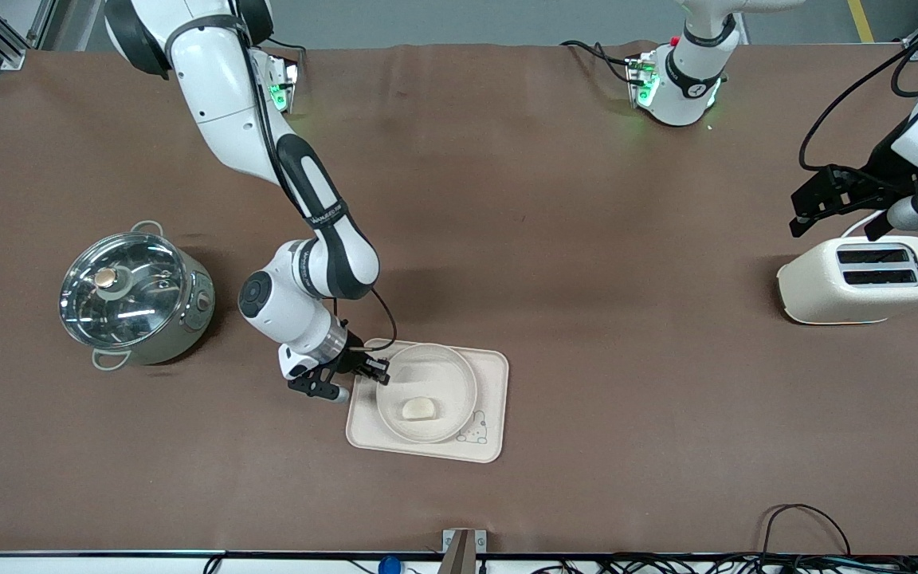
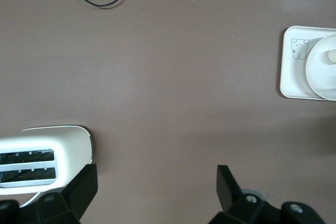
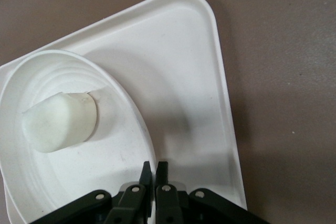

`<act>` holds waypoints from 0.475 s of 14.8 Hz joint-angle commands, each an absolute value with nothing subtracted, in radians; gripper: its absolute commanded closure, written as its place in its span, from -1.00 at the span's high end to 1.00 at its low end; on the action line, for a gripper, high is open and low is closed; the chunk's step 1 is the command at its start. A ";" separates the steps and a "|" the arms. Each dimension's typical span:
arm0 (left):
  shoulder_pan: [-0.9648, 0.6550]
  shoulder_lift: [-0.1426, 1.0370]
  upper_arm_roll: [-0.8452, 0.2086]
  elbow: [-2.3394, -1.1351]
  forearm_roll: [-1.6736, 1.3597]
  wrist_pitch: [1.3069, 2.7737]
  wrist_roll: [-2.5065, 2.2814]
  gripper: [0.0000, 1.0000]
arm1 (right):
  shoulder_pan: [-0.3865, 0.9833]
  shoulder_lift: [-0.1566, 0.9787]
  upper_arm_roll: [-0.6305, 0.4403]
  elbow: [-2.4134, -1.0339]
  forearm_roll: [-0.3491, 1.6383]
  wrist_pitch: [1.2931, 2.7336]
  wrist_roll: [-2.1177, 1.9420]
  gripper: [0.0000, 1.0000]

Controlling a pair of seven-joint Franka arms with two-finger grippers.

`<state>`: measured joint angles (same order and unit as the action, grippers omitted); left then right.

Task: Place bun in plate and plate on tray
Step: 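Slide the plate onto the bunny tray with the right gripper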

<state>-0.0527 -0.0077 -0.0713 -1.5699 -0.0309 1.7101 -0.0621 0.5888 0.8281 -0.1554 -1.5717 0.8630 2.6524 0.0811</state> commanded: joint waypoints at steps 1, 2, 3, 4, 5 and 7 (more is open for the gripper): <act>-0.055 -0.002 -0.066 -1.543 -0.040 1.686 -0.064 1.00 | 0.584 0.831 -0.152 -1.563 0.879 2.649 0.060 -0.97; -0.057 0.000 -0.066 -1.542 -0.040 1.686 -0.064 1.00 | 0.580 0.833 -0.150 -1.560 0.880 2.649 0.060 -0.97; -0.057 0.000 -0.066 -1.542 -0.038 1.686 -0.063 1.00 | 0.577 0.833 -0.150 -1.559 0.882 2.649 0.060 -0.98; -0.057 -0.002 -0.066 -1.543 -0.038 1.684 -0.063 1.00 | 0.574 0.833 -0.150 -1.557 0.882 2.649 0.060 -0.98; -0.057 -0.002 -0.066 -1.545 -0.037 1.684 -0.063 1.00 | 0.572 0.834 -0.150 -1.557 0.882 2.649 0.061 -0.98; -0.057 -0.002 -0.066 -1.543 -0.035 1.684 -0.064 1.00 | 0.572 0.834 -0.152 -1.557 0.884 2.649 0.063 -0.98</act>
<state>-0.0527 -0.0077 -0.0713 -1.5683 -0.0309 1.7060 -0.0621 0.5828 0.8282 -0.1571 -1.5697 0.8630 2.6524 0.0809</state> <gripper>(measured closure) 0.000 0.952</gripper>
